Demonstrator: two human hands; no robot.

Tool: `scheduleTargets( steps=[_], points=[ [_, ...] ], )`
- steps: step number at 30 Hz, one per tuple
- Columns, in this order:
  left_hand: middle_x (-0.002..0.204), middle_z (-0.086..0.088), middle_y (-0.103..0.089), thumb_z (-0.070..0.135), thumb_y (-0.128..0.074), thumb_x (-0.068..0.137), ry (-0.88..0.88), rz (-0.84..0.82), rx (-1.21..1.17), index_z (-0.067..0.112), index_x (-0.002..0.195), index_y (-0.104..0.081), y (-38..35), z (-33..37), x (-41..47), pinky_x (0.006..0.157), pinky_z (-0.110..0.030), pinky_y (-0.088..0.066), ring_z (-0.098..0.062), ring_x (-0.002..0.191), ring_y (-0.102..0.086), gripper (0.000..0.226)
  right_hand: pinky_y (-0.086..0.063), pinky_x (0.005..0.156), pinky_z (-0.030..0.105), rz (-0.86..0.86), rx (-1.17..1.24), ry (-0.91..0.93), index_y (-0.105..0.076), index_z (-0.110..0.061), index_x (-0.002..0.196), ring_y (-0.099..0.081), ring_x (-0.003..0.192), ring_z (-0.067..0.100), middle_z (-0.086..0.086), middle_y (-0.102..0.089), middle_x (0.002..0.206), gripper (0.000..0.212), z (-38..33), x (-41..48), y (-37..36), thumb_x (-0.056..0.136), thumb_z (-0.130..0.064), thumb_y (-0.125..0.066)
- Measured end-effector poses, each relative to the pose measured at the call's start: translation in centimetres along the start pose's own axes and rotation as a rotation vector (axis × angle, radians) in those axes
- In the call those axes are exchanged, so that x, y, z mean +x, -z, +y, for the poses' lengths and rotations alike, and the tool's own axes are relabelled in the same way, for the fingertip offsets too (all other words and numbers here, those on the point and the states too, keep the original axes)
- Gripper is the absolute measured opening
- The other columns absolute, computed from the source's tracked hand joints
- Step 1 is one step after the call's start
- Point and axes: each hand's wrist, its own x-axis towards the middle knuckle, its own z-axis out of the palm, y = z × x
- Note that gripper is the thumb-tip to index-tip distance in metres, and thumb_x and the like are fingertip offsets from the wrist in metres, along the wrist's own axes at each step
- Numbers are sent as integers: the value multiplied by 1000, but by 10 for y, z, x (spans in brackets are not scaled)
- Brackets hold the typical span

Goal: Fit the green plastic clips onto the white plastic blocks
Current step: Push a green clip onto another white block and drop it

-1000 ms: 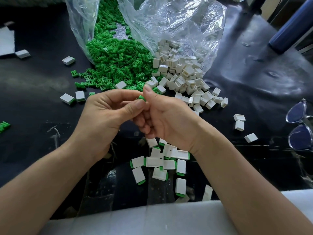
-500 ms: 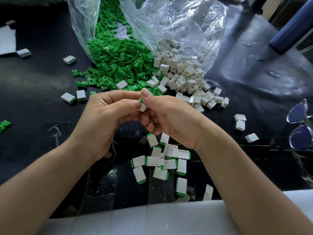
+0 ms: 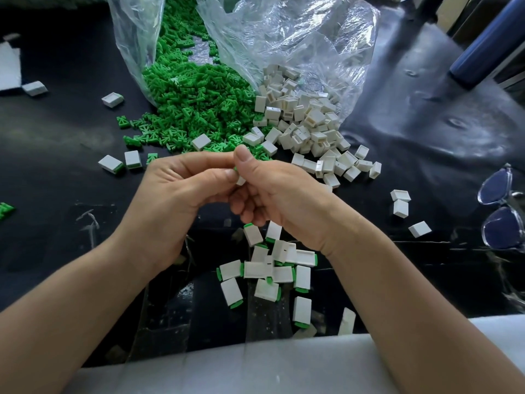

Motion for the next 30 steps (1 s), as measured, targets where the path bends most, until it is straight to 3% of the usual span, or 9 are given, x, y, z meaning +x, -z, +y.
scheduleTargets(
  steps=[3,7,11,15,20,25,30],
  points=[
    [59,-16,-61,11,-63,71,16,-2,-13,2,84,-72,0,0,0,53,-26,-52,-22,51,-59,18,-35,52,22,49,-56,24,-52,-17,62,-45,51,9,-4,-50,58,47,0,-1,-2,96,-42,-30],
    [57,-14,-61,11,-59,69,25,17,-22,1,83,-71,-1,1,0,52,-25,-51,-22,49,-60,21,-35,54,20,52,-82,30,-53,-15,67,-43,54,9,-4,-48,61,46,0,-2,-4,97,-40,-29],
    [58,-17,-61,11,-57,67,23,38,-31,3,81,-73,-4,0,-1,51,-25,-52,-22,49,-60,23,-34,55,18,43,-131,26,-59,3,106,-39,57,8,-3,-43,65,53,2,0,-4,98,-38,-28],
    [64,-19,-62,10,-58,65,47,96,-108,4,73,-75,-7,-3,-1,50,-25,-52,-23,51,-62,20,-30,55,20,66,-133,30,-56,5,108,-34,55,8,-4,-38,63,50,4,3,-5,99,-37,-29],
    [65,-11,-69,8,-56,65,27,129,-131,9,70,-76,-9,-4,-2,50,-23,-53,-19,55,-66,20,-28,55,16,94,-122,59,-56,-22,82,-44,45,-3,-19,-47,43,33,5,5,-7,98,-36,-31],
    [71,-8,-72,7,-55,66,34,128,-157,7,74,-75,-9,-4,-1,51,-21,-53,-16,60,-68,21,-27,59,15,137,-140,80,-61,-11,112,-46,52,-8,-23,-48,46,41,6,5,-10,98,-36,-32],
    [76,-5,-73,7,-56,65,33,128,-180,9,69,-76,-8,-6,0,53,-21,-53,-15,64,-69,21,-28,61,17,176,-164,81,-59,-9,119,-41,59,-4,-21,-42,60,44,7,6,-11,98,-37,-33]
  ],
)
